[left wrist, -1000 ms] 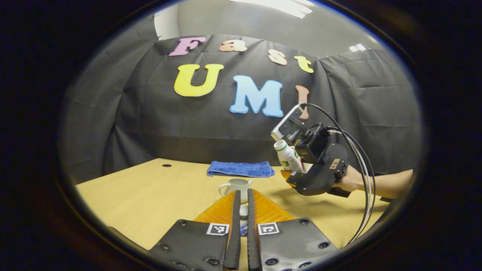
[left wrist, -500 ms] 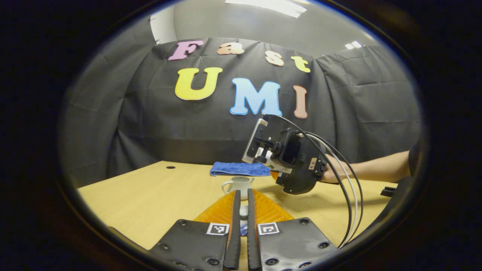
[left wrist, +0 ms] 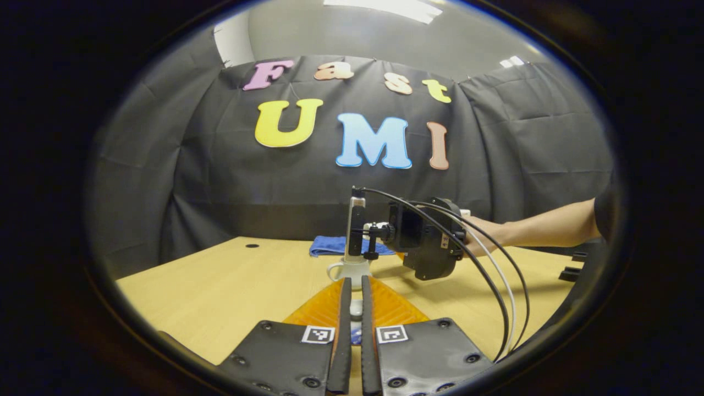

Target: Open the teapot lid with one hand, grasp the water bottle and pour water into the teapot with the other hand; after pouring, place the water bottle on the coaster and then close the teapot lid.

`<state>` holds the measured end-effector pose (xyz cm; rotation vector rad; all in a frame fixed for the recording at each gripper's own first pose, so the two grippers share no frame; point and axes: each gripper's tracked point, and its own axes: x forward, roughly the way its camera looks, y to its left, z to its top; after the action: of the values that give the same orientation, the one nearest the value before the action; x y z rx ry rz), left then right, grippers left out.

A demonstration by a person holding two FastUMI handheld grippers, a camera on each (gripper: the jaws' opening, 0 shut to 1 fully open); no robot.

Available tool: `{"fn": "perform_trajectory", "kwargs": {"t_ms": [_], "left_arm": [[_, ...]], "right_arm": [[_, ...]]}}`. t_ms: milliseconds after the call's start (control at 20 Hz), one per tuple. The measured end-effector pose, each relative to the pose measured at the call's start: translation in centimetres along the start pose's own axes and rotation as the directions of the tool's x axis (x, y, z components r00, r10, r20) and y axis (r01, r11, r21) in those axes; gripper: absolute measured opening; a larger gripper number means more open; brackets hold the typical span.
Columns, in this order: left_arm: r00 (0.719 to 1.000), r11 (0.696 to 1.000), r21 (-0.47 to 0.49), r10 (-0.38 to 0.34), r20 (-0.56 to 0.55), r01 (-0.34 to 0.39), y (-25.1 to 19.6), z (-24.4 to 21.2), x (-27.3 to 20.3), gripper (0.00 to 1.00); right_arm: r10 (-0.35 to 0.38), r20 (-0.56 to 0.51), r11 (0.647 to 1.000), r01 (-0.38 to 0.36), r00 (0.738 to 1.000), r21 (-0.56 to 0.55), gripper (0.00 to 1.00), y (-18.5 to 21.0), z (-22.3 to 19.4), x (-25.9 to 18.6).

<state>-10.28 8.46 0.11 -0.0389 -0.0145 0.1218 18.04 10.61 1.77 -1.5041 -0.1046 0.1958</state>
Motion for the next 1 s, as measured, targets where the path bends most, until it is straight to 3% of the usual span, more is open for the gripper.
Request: {"fn": "perform_trajectory", "kwargs": {"t_ms": [700, 1000], "left_arm": [[1.000, 0.999, 0.044, 0.012, -0.004, -0.011, 0.3, -0.4, 0.1, 0.17], [1.000, 0.999, 0.050, 0.016, -0.004, -0.016, 0.4, -0.2, 0.0, 0.17]], "right_arm": [[-0.091, 0.078, 0.958, 0.109, 0.993, -0.264, 0.74, -0.6, 2.2, -0.8], [-0.097, 0.090, 0.943, 0.120, 0.991, -0.311, 0.74, -1.1, 2.6, -1.0]]}}
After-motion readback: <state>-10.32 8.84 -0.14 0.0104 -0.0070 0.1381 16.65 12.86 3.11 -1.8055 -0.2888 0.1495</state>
